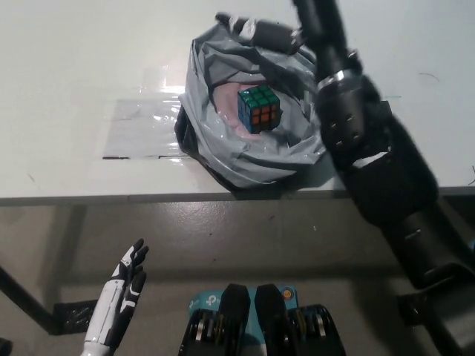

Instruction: Use the right hand to pick up a rubix's cube and place it into a plastic bag and lift the bag

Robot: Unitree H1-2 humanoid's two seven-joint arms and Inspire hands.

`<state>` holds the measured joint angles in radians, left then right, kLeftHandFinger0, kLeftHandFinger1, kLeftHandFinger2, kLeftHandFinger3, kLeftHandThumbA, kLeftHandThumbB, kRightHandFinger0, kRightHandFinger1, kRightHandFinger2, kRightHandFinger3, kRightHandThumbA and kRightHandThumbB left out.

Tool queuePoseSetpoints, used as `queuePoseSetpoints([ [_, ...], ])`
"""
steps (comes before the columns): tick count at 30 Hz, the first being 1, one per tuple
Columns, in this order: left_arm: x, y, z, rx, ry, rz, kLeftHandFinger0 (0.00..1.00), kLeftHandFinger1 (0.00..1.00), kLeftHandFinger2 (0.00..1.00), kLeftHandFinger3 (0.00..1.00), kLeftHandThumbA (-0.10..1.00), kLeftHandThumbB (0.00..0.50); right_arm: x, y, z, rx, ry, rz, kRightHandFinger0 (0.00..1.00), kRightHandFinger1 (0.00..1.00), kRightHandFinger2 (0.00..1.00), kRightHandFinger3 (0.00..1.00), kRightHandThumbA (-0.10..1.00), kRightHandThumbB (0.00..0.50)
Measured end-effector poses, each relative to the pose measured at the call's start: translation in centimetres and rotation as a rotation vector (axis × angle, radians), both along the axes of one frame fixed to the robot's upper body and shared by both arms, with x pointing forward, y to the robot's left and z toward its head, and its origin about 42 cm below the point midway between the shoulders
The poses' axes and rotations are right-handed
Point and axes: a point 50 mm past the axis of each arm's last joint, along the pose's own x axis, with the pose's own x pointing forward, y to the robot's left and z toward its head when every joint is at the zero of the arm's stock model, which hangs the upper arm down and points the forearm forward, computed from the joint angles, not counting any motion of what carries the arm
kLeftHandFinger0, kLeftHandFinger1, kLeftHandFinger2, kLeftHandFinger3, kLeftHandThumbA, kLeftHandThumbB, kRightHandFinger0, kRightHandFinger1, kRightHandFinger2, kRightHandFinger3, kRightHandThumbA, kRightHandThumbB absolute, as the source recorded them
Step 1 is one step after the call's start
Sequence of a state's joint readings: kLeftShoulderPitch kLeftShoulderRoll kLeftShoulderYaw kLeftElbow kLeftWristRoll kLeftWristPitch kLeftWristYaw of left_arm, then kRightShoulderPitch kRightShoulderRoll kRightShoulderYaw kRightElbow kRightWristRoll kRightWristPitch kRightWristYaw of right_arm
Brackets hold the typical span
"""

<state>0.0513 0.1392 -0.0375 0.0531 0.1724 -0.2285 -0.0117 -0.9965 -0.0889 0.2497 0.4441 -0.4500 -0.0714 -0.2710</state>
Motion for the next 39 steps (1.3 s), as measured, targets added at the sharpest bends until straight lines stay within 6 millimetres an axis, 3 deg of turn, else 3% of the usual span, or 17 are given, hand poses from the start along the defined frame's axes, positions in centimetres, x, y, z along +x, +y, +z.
queuePoseSetpoints([
  [4,0.0,0.0,0.0,0.001,0.0,0.0,1.0,1.0,1.0,1.0,1.0,0.213,-0.3,-2.7,2.1,0.025,-0.068,-0.047,1.0,1.0,1.0,1.0,0.88,0.5],
  [9,0.0,0.0,0.0,0.001,0.0,0.0,1.0,1.0,1.0,1.0,1.0,0.216,-0.3,-4.8,1.9,0.023,-0.06,-0.089,1.0,1.0,1.0,1.0,0.81,0.5],
  [15,0.0,0.0,0.0,0.002,0.0,0.0,1.0,1.0,1.0,1.0,1.0,0.216,-0.2,-6.8,-2.7,-0.01,0.063,-0.129,1.0,1.0,1.0,1.0,0.78,0.5],
  [20,0.0,0.0,0.0,0.002,0.001,0.0,1.0,1.0,1.0,1.0,1.0,0.209,0.1,-7.7,-6.2,-0.042,0.171,-0.147,1.0,1.0,1.0,1.0,0.82,0.492],
  [34,-0.1,0.0,-0.1,0.005,0.001,-0.002,1.0,1.0,1.0,1.0,1.0,0.201,0.1,-7.7,-13.6,-0.096,0.398,-0.164,1.0,1.0,1.0,1.0,0.93,0.5],
  [39,-0.1,-0.1,0.0,0.006,0.001,-0.003,1.0,1.0,1.0,1.0,1.0,0.201,0.4,-7.3,-16.1,-0.094,0.484,-0.173,1.0,1.0,1.0,1.0,0.85,0.492],
])
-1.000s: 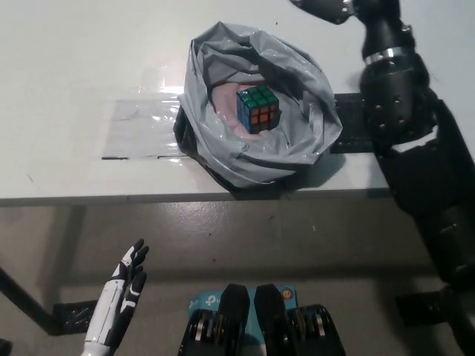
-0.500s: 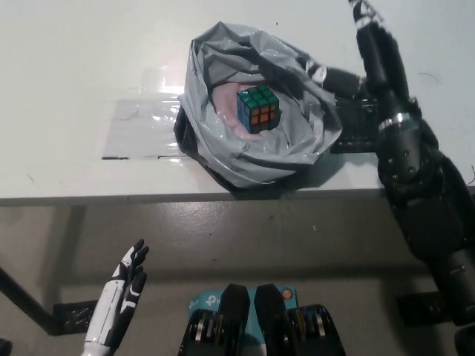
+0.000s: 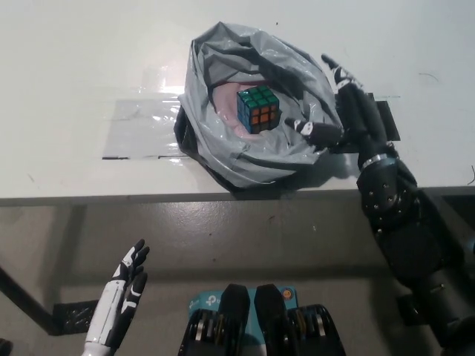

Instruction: Use the right hand to pick up a rubix's cube and place it into a plastic bag and lift the bag

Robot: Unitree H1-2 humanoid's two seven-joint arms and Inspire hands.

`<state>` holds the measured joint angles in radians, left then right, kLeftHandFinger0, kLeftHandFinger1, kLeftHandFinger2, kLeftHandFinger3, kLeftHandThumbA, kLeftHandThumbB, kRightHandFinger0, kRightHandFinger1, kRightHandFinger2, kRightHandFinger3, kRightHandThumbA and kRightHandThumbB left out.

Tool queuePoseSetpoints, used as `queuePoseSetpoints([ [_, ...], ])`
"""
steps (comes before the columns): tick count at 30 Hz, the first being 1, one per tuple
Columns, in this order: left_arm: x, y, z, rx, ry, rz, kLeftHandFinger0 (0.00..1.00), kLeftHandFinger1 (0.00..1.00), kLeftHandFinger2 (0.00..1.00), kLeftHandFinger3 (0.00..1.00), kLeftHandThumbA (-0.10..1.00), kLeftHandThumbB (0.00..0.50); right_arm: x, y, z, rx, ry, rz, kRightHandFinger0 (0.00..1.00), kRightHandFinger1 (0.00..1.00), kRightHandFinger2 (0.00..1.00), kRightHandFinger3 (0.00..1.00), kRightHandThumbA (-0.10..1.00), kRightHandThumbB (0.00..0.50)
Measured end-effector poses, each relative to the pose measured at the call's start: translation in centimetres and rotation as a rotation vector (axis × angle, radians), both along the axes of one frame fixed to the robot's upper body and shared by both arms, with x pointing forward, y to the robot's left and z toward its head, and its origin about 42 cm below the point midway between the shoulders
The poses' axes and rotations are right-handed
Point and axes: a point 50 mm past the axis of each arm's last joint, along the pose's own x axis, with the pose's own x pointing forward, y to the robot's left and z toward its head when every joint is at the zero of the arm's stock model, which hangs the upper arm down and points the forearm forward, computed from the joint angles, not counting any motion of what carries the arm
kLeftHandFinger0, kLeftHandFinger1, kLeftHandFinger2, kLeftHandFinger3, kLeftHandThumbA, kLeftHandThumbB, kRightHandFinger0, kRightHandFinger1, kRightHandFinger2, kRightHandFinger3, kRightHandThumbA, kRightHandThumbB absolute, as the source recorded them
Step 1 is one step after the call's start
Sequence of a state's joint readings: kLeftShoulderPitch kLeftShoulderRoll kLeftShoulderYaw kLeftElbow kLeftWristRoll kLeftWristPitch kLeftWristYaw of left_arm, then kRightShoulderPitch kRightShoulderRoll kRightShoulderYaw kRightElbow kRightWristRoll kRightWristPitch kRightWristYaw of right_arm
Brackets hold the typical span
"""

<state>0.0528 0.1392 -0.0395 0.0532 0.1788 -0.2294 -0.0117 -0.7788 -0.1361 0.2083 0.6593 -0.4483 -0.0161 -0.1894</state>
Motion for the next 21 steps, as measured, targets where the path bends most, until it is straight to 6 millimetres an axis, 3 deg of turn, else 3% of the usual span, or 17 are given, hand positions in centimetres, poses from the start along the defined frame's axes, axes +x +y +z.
queuePoseSetpoints([
  [8,0.0,0.0,0.0,0.0,0.0,0.0,1.0,1.0,1.0,1.0,1.0,0.21,0.6,-1.3,-2.4,-0.005,0.074,-0.074,1.0,1.0,1.0,1.0,0.73,0.489],
  [10,0.0,0.0,0.0,0.0,0.0,0.0,1.0,1.0,1.0,1.0,1.0,0.206,0.8,-1.5,-2.8,-0.011,0.081,-0.112,1.0,1.0,1.0,1.0,0.69,0.414],
  [11,0.0,0.0,0.0,0.0,0.001,0.0,1.0,1.0,1.0,1.0,1.0,0.212,0.8,-1.6,-3.1,-0.014,0.086,-0.136,0.97,1.0,1.0,1.0,0.63,0.373],
  [12,0.0,0.0,0.0,0.0,0.001,0.0,1.0,1.0,1.0,1.0,1.0,0.211,0.8,-1.7,-3.3,-0.015,0.088,-0.149,0.74,0.82,1.0,1.0,0.61,0.371],
  [13,0.0,0.0,0.0,0.0,0.001,0.0,1.0,1.0,1.0,1.0,1.0,0.211,0.8,-1.7,-3.6,-0.006,0.092,-0.176,0.74,0.82,1.0,1.0,0.61,0.371],
  [14,0.0,0.0,0.0,0.0,0.001,0.0,1.0,1.0,1.0,1.0,1.0,0.204,0.8,-1.7,-3.7,-0.001,0.095,-0.188,0.35,0.46,0.71,1.0,0.62,0.355],
  [15,0.0,0.0,0.0,0.0,0.001,0.0,1.0,1.0,1.0,1.0,1.0,0.198,0.8,-1.6,-3.9,0.011,0.096,-0.211,0.17,0.3,0.56,0.8,0.6,0.342],
  [16,0.0,0.0,0.0,0.0,0.001,0.0,1.0,1.0,1.0,1.0,1.0,0.192,0.7,-1.5,-3.9,0.025,0.094,-0.231,0.04,0.1,0.3,0.5,0.55,0.312],
  [17,0.0,0.0,0.0,0.0,0.0,0.0,1.0,1.0,1.0,1.0,1.0,0.19,0.7,-1.5,-3.9,0.032,0.091,-0.244,0.01,0.02,0.18,0.39,0.52,0.303],
  [18,0.0,0.0,0.0,0.0,0.0,0.0,1.0,1.0,1.0,1.0,1.0,0.19,0.7,-1.5,-3.7,0.051,0.081,-0.277,0.01,0.02,0.18,0.39,0.52,0.303],
  [19,0.0,0.0,0.0,0.0,0.0,0.0,1.0,1.0,1.0,1.0,1.0,0.188,0.7,-1.5,-3.5,0.061,0.076,-0.29,0.0,0.0,0.11,0.29,0.48,0.289],
  [20,0.0,0.0,0.0,0.001,-0.001,0.0,1.0,1.0,1.0,1.0,1.0,0.188,0.8,-1.5,-3.1,0.087,0.061,-0.32,0.0,0.0,0.09,0.27,0.48,0.286],
  [21,0.0,0.0,0.0,0.001,-0.001,0.0,1.0,1.0,1.0,1.0,1.0,0.185,0.8,-1.6,-2.7,0.109,0.047,-0.34,0.0,0.0,0.08,0.17,0.45,0.279],
])
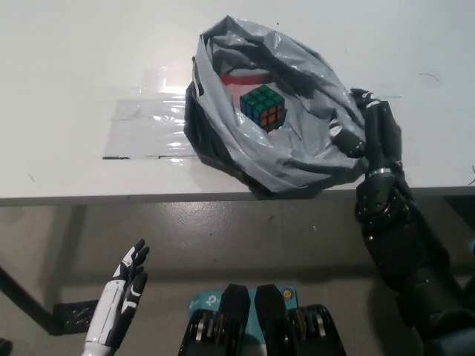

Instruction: Use the right hand to pick up a rubix's cube and place it into a plastic bag and lift the bag

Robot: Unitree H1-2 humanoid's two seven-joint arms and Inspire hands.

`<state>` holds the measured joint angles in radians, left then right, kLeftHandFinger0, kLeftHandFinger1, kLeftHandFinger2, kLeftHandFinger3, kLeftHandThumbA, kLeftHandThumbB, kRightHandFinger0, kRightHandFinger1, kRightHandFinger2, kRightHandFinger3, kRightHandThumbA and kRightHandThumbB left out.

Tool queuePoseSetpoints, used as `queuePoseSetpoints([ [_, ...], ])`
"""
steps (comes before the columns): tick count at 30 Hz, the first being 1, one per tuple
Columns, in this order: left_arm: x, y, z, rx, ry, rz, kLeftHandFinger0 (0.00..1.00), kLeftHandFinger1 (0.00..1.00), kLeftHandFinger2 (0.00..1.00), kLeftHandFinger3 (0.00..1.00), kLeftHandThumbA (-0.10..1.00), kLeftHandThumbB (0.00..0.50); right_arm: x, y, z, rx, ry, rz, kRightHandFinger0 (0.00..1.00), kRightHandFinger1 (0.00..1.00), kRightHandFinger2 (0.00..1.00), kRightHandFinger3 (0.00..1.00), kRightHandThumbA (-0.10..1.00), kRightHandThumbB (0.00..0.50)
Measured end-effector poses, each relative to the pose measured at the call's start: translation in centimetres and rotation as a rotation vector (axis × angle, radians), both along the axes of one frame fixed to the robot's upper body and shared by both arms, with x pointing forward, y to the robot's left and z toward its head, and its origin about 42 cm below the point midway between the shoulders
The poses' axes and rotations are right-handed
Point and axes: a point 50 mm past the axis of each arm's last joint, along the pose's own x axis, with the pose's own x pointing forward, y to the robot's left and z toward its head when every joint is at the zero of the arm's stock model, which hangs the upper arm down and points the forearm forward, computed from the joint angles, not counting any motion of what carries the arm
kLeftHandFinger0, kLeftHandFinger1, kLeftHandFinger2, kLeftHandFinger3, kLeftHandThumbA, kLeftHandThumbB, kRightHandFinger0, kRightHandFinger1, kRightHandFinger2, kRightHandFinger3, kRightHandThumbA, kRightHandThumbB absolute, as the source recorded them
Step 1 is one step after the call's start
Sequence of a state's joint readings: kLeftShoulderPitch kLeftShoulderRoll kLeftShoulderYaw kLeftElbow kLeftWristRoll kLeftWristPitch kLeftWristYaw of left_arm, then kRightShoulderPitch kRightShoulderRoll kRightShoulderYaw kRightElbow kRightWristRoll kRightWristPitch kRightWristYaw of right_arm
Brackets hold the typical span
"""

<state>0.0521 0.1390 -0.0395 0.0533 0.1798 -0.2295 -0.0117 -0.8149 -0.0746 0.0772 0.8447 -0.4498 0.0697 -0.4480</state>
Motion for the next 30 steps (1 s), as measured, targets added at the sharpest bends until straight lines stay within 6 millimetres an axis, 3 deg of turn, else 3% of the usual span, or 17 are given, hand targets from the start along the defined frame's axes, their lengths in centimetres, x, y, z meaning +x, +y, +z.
queuePoseSetpoints([
  [7,0.1,0.0,0.1,0.0,-0.003,-0.001,1.0,1.0,1.0,1.0,1.0,0.183,-0.1,0.1,5.3,0.142,-0.17,-0.035,0.0,0.02,0.15,0.11,0.41,0.295],
  [8,0.1,0.0,0.1,0.0,-0.003,-0.001,1.0,1.0,1.0,1.0,1.0,0.182,-0.2,0.3,6.1,0.166,-0.19,-0.028,0.05,0.1,0.24,0.25,0.43,0.313],
  [10,0.1,0.0,0.1,0.0,-0.004,-0.001,1.0,1.0,1.0,1.0,1.0,0.175,-0.5,0.6,7.2,0.194,-0.213,-0.018,0.16,0.15,0.24,0.13,0.43,0.332],
  [12,0.1,0.0,0.1,0.0,-0.005,-0.001,1.0,1.0,1.0,1.0,1.0,0.169,-0.8,1.0,8.3,0.222,-0.229,-0.005,0.05,0.14,0.26,0.08,0.37,0.328],
  [14,0.2,0.0,0.1,0.002,-0.006,-0.002,1.0,1.0,1.0,1.0,1.0,0.169,-1.1,1.2,9.5,0.255,-0.244,0.014,0.08,0.22,0.37,0.06,0.37,0.334],
  [15,0.2,0.0,0.2,0.002,-0.006,-0.002,1.0,1.0,1.0,1.0,1.0,0.153,-1.3,1.3,10.2,0.277,-0.256,0.024,0.62,0.8,0.9,0.22,0.37,0.316],
  [16,0.2,0.0,0.2,0.003,-0.007,-0.002,1.0,1.0,1.0,1.0,1.0,0.151,-1.6,1.4,10.9,0.299,-0.265,0.04,0.76,0.87,0.98,0.18,0.37,0.317],
  [17,0.2,0.0,0.2,0.003,-0.007,-0.002,1.0,1.0,1.0,1.0,1.0,0.151,-1.8,1.6,11.6,0.323,-0.276,0.056,0.76,0.87,0.98,0.18,0.37,0.317],
  [18,0.3,0.0,0.2,0.003,-0.008,-0.003,1.0,1.0,1.0,1.0,1.0,0.157,-1.9,1.6,11.9,0.335,-0.277,0.064,0.23,0.31,0.51,0.08,0.3,0.287],
  [19,0.3,0.0,0.2,0.004,-0.009,-0.003,1.0,1.0,1.0,1.0,1.0,0.158,-2.2,1.7,12.6,0.37,-0.277,0.083,0.07,0.27,0.54,0.11,0.29,0.291],
  [20,0.3,0.0,0.2,0.004,-0.01,-0.003,1.0,1.0,1.0,1.0,1.0,0.155,-2.4,1.7,13.0,0.398,-0.276,0.099,0.01,0.08,0.33,0.07,0.28,0.275],
  [22,0.4,-0.1,0.3,0.004,-0.012,-0.004,1.0,1.0,1.0,1.0,1.0,0.148,-2.6,1.8,13.7,0.441,-0.272,0.121,0.0,0.06,0.32,0.13,0.21,0.239],
  [24,0.5,-0.1,0.4,0.004,-0.014,-0.004,1.0,1.0,1.0,1.0,1.0,0.15,-2.7,1.8,14.2,0.468,-0.268,0.139,0.0,0.16,0.51,0.09,0.12,0.205],
  [25,0.6,-0.1,0.4,0.004,-0.017,-0.005,1.0,1.0,1.0,1.0,1.0,0.15,-2.6,2.1,15.0,0.5,-0.258,0.165,0.0,0.16,0.51,0.09,0.12,0.205],
  [26,0.6,-0.1,0.4,0.004,-0.017,-0.005,1.0,1.0,1.0,1.0,1.0,0.151,-2.5,2.2,15.4,0.508,-0.255,0.175,0.02,0.33,0.72,0.2,-0.07,0.17],
  [28,0.6,-0.1,0.5,0.004,-0.018,-0.005,1.0,1.0,1.0,1.0,1.0,0.149,-2.1,2.8,17.2,0.522,-0.26,0.21,0.02,0.42,0.79,0.34,-0.1,0.165],
  [30,0.6,-0.1,0.5,0.004,-0.018,-0.005,1.0,1.0,1.0,1.0,1.0,0.156,-1.7,3.5,19.2,0.53,-0.279,0.239,0.0,0.42,0.83,0.62,-0.1,0.129],
])
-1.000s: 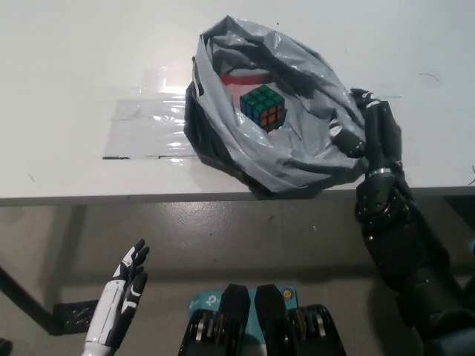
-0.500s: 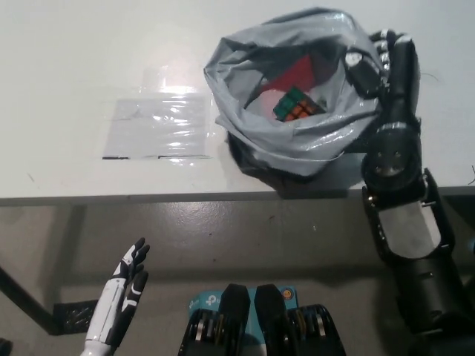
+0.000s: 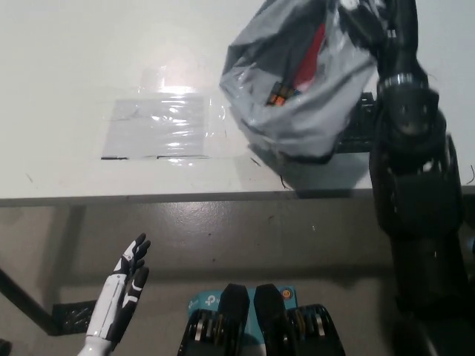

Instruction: Use the right hand to pick up a rubix's cube and place it into a plastic bag and lift the bag

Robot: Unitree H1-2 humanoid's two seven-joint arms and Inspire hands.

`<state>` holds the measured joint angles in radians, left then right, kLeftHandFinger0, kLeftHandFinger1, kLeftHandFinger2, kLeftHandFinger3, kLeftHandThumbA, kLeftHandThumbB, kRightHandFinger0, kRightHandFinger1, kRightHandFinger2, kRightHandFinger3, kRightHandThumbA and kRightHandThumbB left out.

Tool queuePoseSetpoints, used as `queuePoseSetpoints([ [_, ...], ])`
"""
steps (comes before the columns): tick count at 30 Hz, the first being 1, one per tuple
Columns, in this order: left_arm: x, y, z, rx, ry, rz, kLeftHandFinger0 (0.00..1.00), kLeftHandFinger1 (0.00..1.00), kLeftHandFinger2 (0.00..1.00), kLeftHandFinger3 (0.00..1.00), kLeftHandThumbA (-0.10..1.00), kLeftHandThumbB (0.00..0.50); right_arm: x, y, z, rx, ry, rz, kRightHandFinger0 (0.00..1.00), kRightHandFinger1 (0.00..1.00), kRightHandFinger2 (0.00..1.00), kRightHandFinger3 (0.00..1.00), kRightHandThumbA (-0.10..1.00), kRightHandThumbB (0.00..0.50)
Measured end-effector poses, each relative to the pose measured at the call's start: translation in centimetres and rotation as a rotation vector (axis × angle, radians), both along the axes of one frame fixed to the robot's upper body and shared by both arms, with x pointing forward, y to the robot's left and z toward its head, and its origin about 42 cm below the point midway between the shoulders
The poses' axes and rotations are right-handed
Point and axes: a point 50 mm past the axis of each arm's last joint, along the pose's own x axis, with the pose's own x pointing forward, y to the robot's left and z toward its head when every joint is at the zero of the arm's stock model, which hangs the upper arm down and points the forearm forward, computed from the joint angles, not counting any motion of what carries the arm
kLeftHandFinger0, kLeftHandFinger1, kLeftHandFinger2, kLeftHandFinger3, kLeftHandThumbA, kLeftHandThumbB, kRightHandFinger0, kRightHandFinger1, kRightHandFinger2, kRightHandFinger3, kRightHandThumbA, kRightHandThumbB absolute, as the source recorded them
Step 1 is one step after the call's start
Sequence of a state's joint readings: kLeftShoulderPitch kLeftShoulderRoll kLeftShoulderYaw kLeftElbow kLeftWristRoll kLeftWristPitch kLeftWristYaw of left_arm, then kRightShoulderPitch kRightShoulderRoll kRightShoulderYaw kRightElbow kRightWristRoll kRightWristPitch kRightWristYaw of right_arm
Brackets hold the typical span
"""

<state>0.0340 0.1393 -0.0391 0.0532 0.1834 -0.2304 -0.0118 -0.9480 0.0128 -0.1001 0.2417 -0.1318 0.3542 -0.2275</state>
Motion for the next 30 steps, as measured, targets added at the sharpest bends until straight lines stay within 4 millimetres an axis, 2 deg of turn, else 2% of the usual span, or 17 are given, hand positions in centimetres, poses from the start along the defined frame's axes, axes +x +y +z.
queuePoseSetpoints([
  [2,0.0,0.0,0.0,0.0,0.0,0.0,1.0,1.0,1.0,1.0,1.0,0.149,0.2,0.3,1.1,0.006,-0.013,0.011,0.0,0.46,0.86,0.83,-0.1,0.13],
  [3,0.0,0.0,0.0,0.0,-0.001,0.0,1.0,1.0,1.0,1.0,1.0,0.148,0.5,0.8,2.8,0.017,-0.033,0.029,0.0,0.46,0.86,0.87,-0.1,0.13],
  [6,0.0,0.0,0.0,0.0,-0.001,0.0,1.0,1.0,1.0,1.0,1.0,0.141,1.0,1.2,4.4,0.035,-0.043,0.043,0.0,0.43,0.82,0.84,-0.1,0.146],
  [8,0.1,0.0,0.0,0.0,0.0,0.0,1.0,1.0,1.0,1.0,1.0,0.145,1.7,1.7,6.5,0.065,-0.05,0.062,0.0,0.34,0.73,0.69,-0.1,0.143],
  [9,0.1,0.0,0.0,0.0,0.0,0.0,1.0,1.0,1.0,1.0,1.0,0.145,1.8,1.7,6.6,0.066,-0.05,0.063,0.0,0.31,0.71,0.74,-0.1,0.148],
  [11,0.1,0.0,0.0,-0.001,0.001,0.0,1.0,1.0,1.0,1.0,1.0,0.147,2.6,2.2,8.7,0.1,-0.043,0.079,0.0,0.26,0.69,0.83,-0.1,0.157],
  [12,0.1,0.0,0.0,-0.001,0.001,0.0,0.99,1.0,1.0,1.0,1.0,0.144,2.7,2.2,9.0,0.108,-0.042,0.082,0.0,0.28,0.72,0.89,-0.1,0.149],
  [14,0.0,0.0,0.0,0.0,0.003,0.001,0.99,1.0,1.0,1.0,1.0,0.144,3.3,2.4,9.9,0.133,-0.027,0.092,0.0,0.32,0.78,0.87,-0.1,0.139],
  [17,0.0,0.0,-0.1,0.0,0.004,0.001,0.98,1.0,1.0,1.0,1.0,0.145,3.9,2.6,11.3,0.167,-0.017,0.105,0.0,0.35,0.81,1.0,-0.1,0.111],
  [18,0.0,0.0,-0.2,0.0,0.007,0.001,0.98,1.0,1.0,1.0,1.0,0.145,4.1,2.8,12.0,0.183,-0.015,0.112,0.0,0.35,0.81,1.0,-0.1,0.111],
  [19,0.0,0.0,-0.2,0.0,0.008,0.001,0.98,1.0,1.0,1.0,1.0,0.144,4.1,2.9,12.3,0.188,-0.014,0.115,0.0,0.32,0.76,0.93,-0.1,0.089],
  [23,0.0,0.0,-0.2,0.0,0.01,0.002,0.98,1.0,1.0,1.0,1.0,0.137,4.2,3.5,14.3,0.207,-0.027,0.133,0.0,0.26,0.67,0.76,-0.1,0.075],
  [25,0.0,0.0,-0.2,0.0,0.01,0.002,0.98,1.0,1.0,1.0,1.0,0.133,4.0,3.9,15.6,0.213,-0.043,0.145,0.0,0.24,0.64,0.6,-0.1,0.108],
  [26,0.0,0.0,-0.2,0.0,0.01,0.002,0.98,1.0,1.0,1.0,1.0,0.131,4.0,4.0,16.0,0.214,-0.049,0.147,0.0,0.22,0.62,0.39,-0.1,0.126],
  [28,0.0,0.0,-0.2,0.0,0.009,0.002,0.97,1.0,1.0,1.0,1.0,0.131,3.7,4.3,17.2,0.218,-0.069,0.155,0.0,0.22,0.64,0.4,-0.1,0.131],
  [29,0.0,0.0,-0.2,0.0,0.009,0.001,0.97,1.0,1.0,1.0,1.0,0.129,3.4,4.5,18.1,0.224,-0.085,0.163,0.0,0.22,0.64,0.47,-0.1,0.132],
  [30,0.1,0.0,-0.2,0.0,0.009,0.001,0.97,1.0,1.0,1.0,1.0,0.129,3.2,4.6,18.7,0.228,-0.097,0.168,0.0,0.22,0.64,0.47,-0.1,0.132],
])
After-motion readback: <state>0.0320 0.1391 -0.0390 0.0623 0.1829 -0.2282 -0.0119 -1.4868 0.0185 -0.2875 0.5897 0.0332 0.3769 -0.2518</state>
